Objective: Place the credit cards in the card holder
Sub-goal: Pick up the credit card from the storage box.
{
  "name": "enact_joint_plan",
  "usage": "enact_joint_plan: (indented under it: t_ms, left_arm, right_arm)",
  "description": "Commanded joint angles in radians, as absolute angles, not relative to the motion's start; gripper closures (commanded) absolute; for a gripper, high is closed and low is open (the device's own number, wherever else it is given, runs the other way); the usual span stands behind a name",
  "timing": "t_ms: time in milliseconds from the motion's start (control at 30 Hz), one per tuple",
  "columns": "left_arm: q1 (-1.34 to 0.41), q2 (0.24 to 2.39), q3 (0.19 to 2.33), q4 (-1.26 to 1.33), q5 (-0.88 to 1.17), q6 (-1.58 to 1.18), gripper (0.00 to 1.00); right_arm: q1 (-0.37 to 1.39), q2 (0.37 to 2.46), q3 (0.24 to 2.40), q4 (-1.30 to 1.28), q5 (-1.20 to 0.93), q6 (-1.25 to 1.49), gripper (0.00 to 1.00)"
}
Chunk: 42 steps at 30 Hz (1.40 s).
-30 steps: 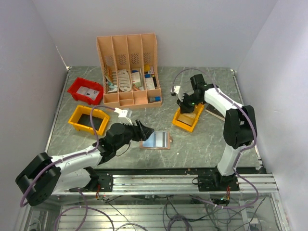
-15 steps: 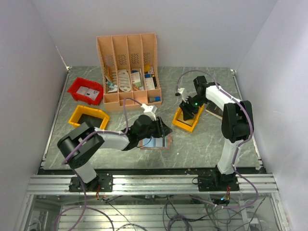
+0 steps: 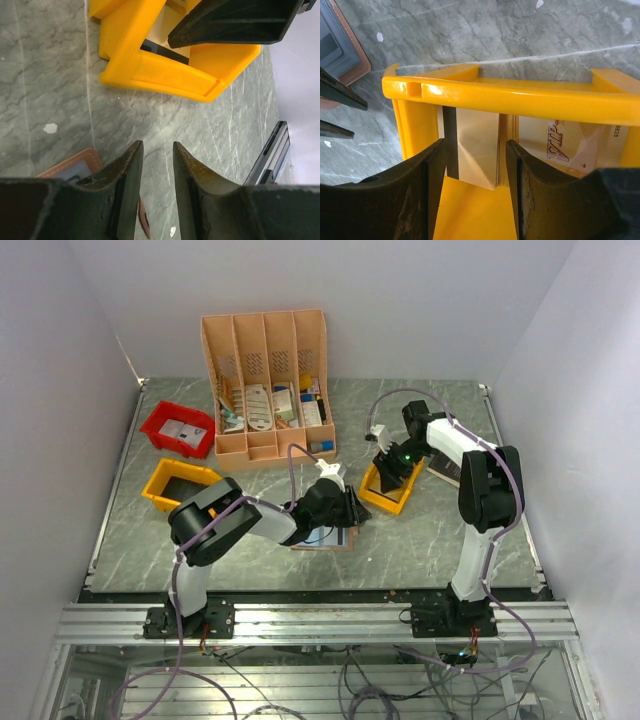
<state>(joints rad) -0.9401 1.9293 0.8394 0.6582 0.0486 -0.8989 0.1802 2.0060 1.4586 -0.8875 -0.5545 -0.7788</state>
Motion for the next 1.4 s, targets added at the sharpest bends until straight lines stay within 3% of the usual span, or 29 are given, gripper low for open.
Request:
enact_joint_plan:
  t_ms: [0, 200, 667, 1167, 1367]
  left_arm:
    - [-0.948, 1.959, 0.894, 0.673, 0.037, -0.890, 0.59]
    - [-0.949, 1.998, 0.921, 0.669, 0.042, -0.887, 0.59]
    - [-0.917, 2.021, 0.949, 0.644, 0.060, -0.863, 0.58]
    - [-0.904, 2.026, 0.951, 0.653, 0.074, -0.861, 0.58]
    - [-0.903, 2.024, 0.948, 0.659, 0.078, -0.864, 0.59]
  right_arm:
    - [0.176, 2.042, 1.460, -0.875, -0.569, -0.770, 0.49]
    - [0.176, 2.059, 1.463, -0.902, -0.595, -0.784, 0.52]
    - [0.174, 2.025, 1.519, -1.055, -0.728, -0.810, 0.78]
    - [0.175, 1.986, 1.451, -1.094, -0.787, -0.795, 0.82]
    - [0.175, 1.937, 1.401, -0.959, -0.700, -0.712, 0.75]
